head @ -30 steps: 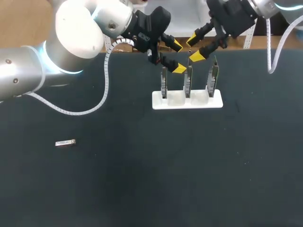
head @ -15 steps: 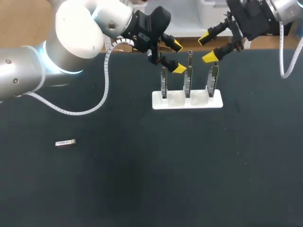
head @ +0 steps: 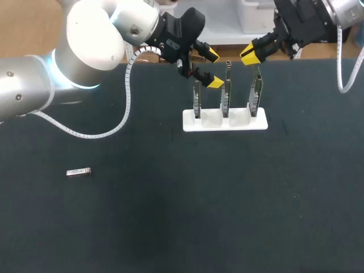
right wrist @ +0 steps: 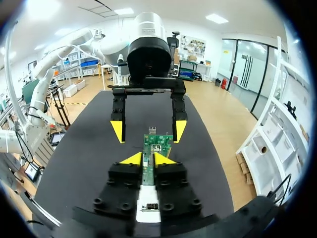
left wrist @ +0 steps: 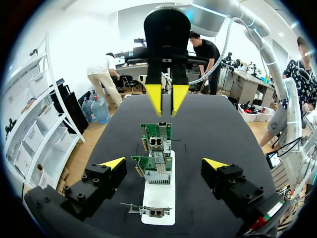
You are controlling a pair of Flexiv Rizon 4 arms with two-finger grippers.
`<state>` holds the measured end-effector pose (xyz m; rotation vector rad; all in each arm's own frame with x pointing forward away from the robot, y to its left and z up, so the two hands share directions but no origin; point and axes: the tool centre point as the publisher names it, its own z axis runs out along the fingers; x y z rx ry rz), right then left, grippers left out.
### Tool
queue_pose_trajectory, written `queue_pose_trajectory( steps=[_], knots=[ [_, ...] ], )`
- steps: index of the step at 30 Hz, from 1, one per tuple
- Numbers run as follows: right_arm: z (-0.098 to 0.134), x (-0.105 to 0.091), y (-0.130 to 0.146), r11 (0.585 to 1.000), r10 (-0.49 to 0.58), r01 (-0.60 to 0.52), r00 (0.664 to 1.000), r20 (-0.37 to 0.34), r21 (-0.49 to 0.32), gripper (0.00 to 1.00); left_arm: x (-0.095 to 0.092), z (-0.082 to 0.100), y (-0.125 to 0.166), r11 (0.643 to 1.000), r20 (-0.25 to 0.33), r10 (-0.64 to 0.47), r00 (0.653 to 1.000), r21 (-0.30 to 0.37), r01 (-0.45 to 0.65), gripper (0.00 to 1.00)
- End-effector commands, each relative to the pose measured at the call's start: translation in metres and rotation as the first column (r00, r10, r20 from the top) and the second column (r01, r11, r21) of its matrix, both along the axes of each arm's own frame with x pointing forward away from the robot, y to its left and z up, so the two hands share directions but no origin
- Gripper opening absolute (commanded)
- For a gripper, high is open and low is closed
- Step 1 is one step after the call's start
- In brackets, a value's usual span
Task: Pick up the optical module with the left hand, and insert it into the network port with the right hand.
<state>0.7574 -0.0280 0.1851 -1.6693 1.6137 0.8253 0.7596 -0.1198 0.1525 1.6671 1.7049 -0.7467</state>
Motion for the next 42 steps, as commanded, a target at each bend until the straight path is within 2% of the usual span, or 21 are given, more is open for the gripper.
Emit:
queue_pose_trajectory(
  steps=[1,19,42],
  knots=[
    [0.003,-0.002,0.006,1.0,0.004,-0.004,1.0,0.014,0.003,0.0,0.002,0.001,-0.001,1.0,-0.004,-0.001,1.0,0.006,0.001,1.0],
    [0.002,0.005,0.029,0.999,0.052,-0.052,0.998,0.03,0.002,0.0,0.002,0.001,-0.001,1.0,-0.004,-0.001,1.0,0.006,0.001,1.0],
    [-0.004,0.017,0.032,0.998,0.061,-0.061,0.998,0.016,-0.008,0.0,0.002,0.001,-0.001,1.0,-0.004,-0.001,1.0,0.006,0.001,1.0]
  ],
)
